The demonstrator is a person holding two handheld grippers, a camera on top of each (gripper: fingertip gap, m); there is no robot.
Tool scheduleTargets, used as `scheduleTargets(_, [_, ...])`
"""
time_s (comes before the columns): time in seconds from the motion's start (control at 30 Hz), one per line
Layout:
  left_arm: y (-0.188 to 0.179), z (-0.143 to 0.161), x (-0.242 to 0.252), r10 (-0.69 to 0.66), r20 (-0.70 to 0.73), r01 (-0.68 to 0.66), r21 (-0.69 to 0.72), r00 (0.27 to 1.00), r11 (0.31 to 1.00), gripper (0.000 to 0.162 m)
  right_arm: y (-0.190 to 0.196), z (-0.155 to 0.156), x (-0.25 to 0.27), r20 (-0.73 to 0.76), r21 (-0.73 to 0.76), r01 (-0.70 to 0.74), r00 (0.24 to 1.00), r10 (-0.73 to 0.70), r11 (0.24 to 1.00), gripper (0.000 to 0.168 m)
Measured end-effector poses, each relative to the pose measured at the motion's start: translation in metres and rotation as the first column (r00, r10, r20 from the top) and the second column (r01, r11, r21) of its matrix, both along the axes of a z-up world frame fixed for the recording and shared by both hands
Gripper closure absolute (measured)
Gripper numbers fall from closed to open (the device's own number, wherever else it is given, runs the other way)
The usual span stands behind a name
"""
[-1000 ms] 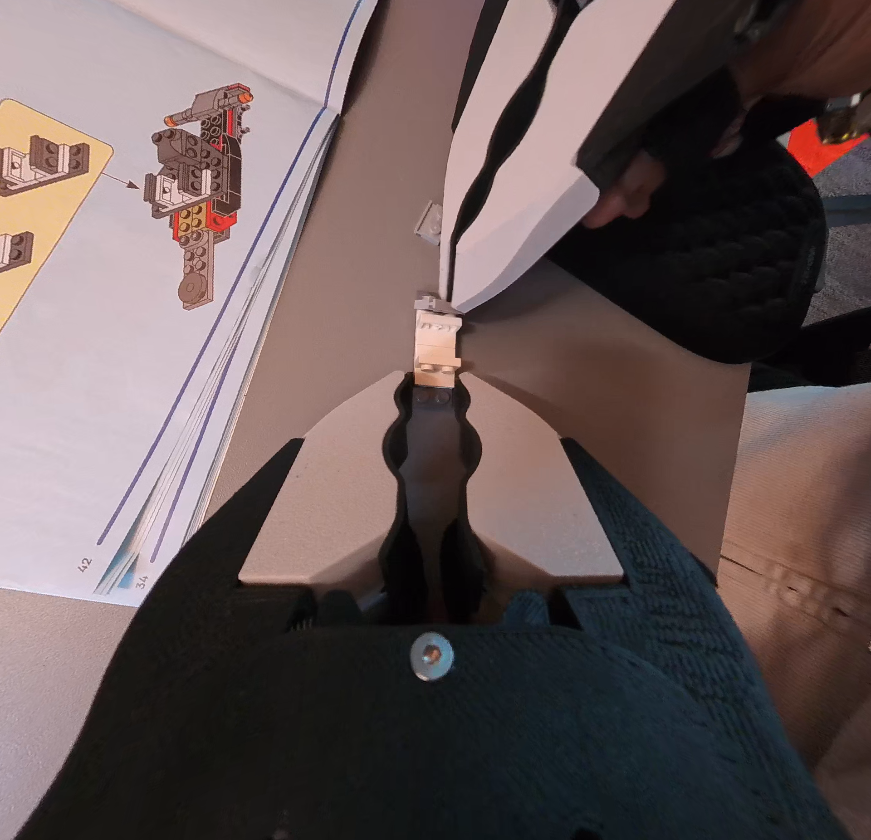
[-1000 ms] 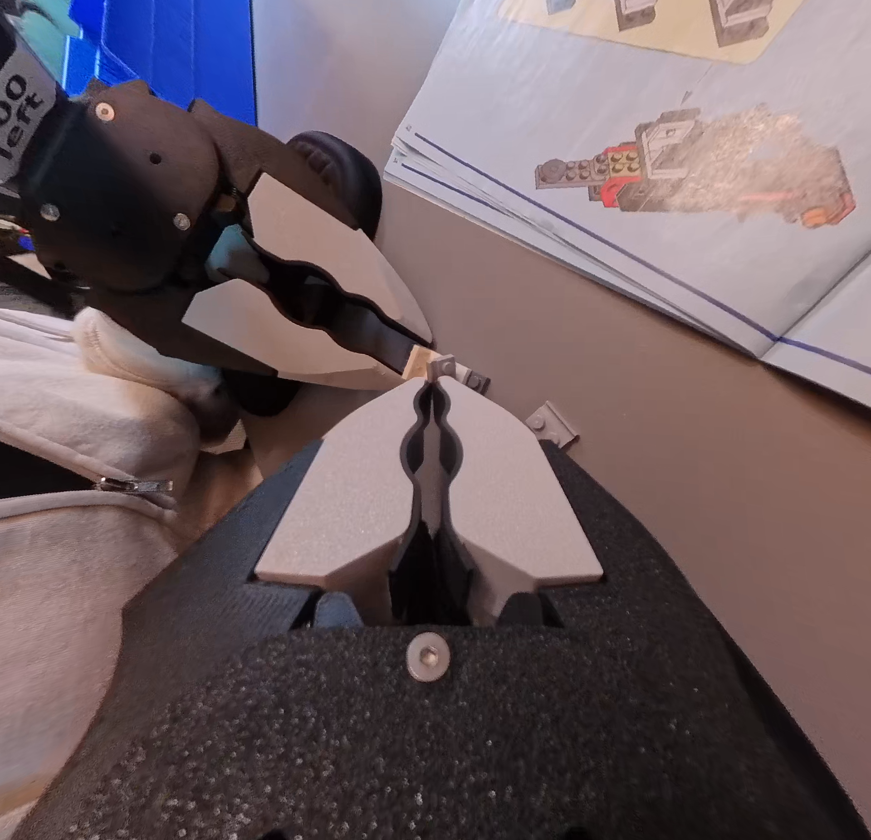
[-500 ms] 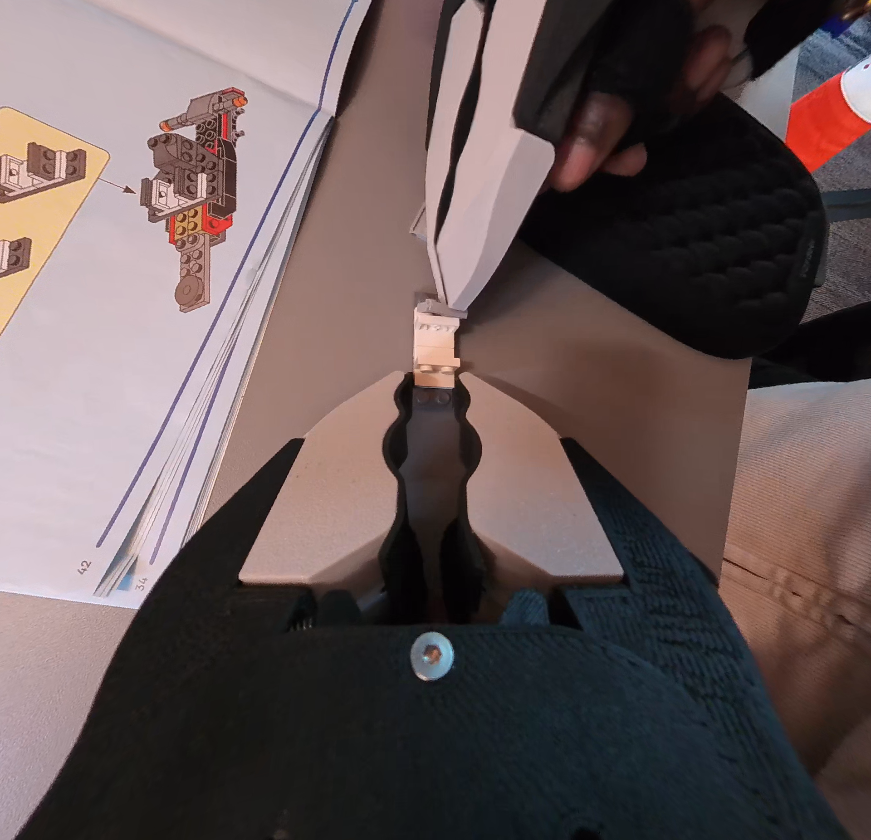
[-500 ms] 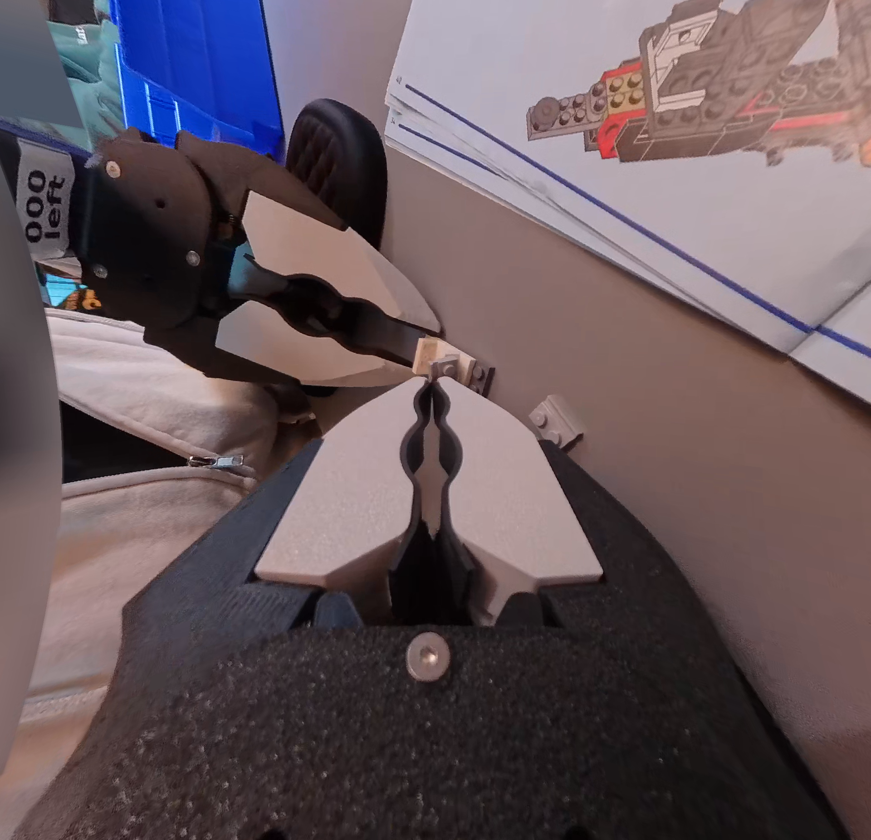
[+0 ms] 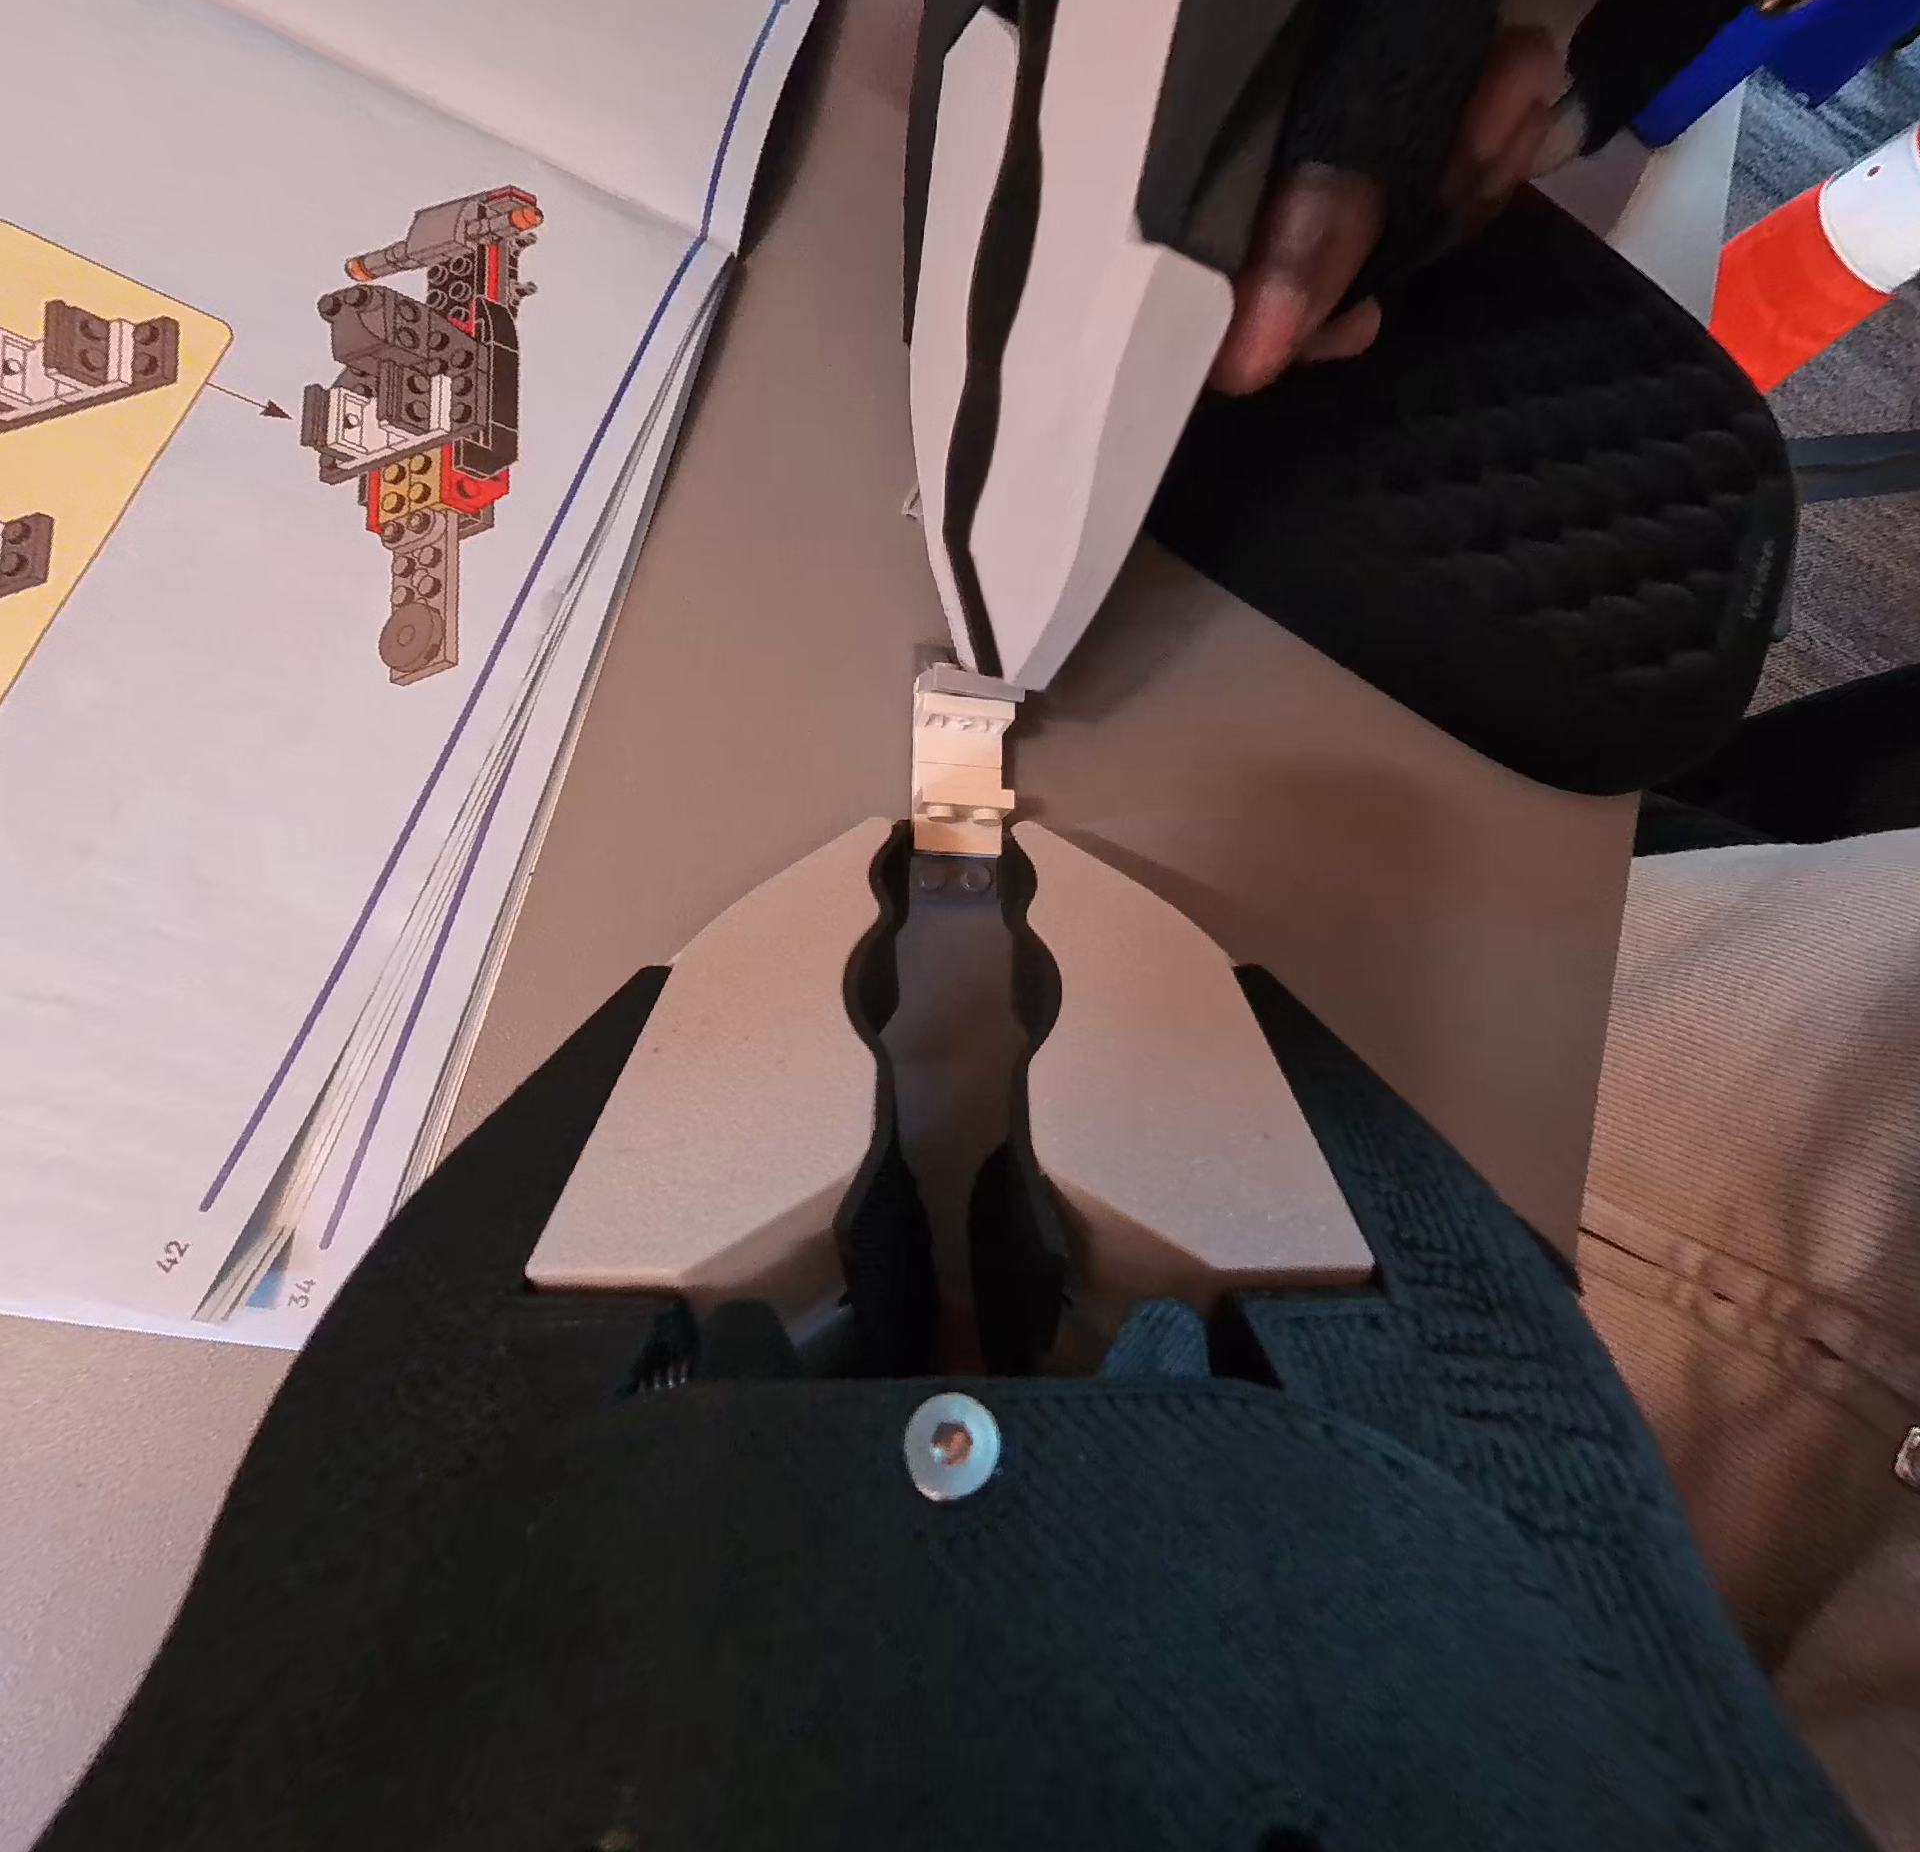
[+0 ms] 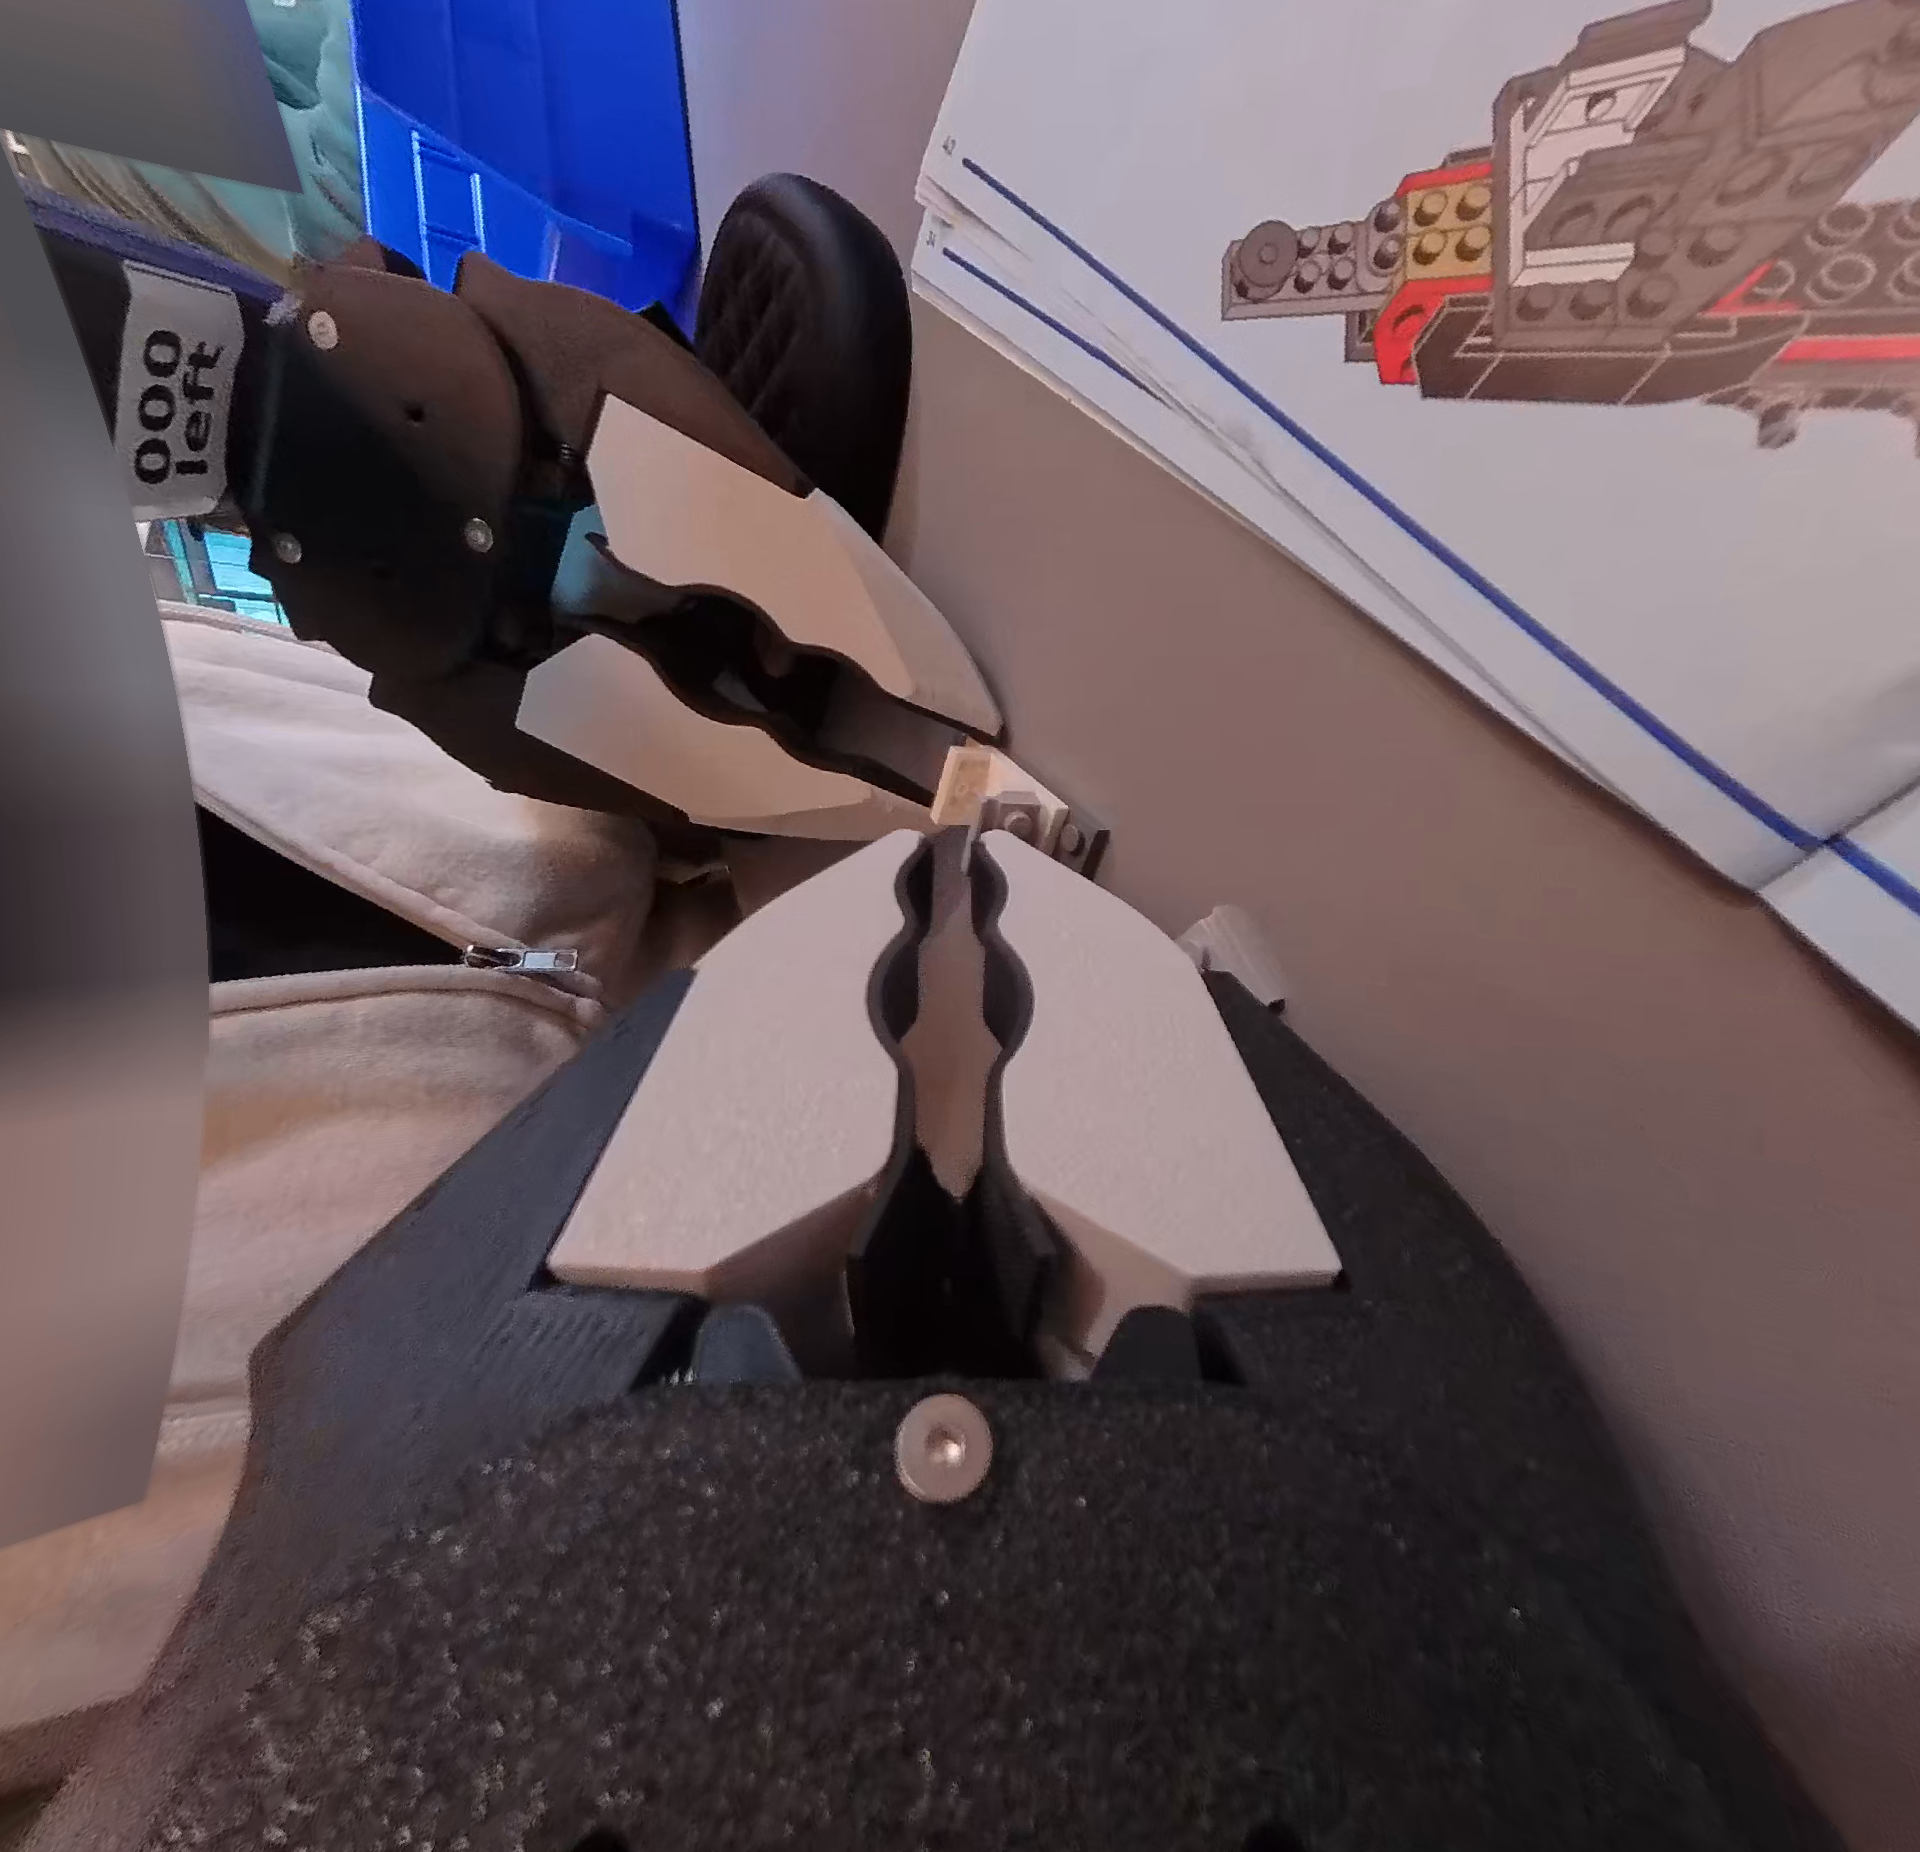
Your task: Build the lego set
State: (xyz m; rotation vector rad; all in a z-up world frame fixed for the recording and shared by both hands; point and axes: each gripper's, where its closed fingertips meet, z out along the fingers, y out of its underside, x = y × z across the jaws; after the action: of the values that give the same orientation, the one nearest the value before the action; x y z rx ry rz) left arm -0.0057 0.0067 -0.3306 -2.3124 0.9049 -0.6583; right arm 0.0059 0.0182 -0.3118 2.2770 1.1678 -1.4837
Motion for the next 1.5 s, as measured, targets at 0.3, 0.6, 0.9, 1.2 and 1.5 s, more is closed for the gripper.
scheduleTargets(0.3, [0.0001, 0.0003, 0.0002, 0.001, 0.003, -0.001, -0.003, 1.000, 1.000, 0.145, -0.0055, 0.0030, 0.0008, -0.009, 0.167, 0.011, 1.000, -0.010, 0.986, 0.153])
scheduleTargets(0.6, [0.0000, 0.0002, 0.0002, 0.001, 0.000, -0.001, 0.000, 1.000, 1.000, 0.145, -0.0043, 0.0031, 0.0015, -0.044, 0.179, 0.050, 0.998, -0.042, 0.983, 0.151])
scheduleTargets(0.9, [0.0001, 0.0002, 0.0003, 0.001, 0.002, -0.001, -0.002, 1.000, 1.000, 0.145, -0.0039, 0.0031, 0.0013, -0.042, 0.168, 0.014, 0.999, -0.007, 0.986, 0.152])
scheduleTargets(1.2, [0.0000, 0.0003, 0.0001, 0.001, 0.001, -0.001, -0.001, 1.000, 1.000, 0.145, -0.0033, 0.0035, 0.0018, -0.036, 0.176, -0.006, 0.999, 0.013, 0.984, 0.151])
scheduleTargets(1.5, [0.0001, 0.0003, 0.0003, 0.001, 0.001, -0.001, -0.001, 1.000, 1.000, 0.145, -0.0006, 0.0055, 0.0031, -0.035, 0.186, -0.004, 0.999, 0.011, 0.983, 0.150])
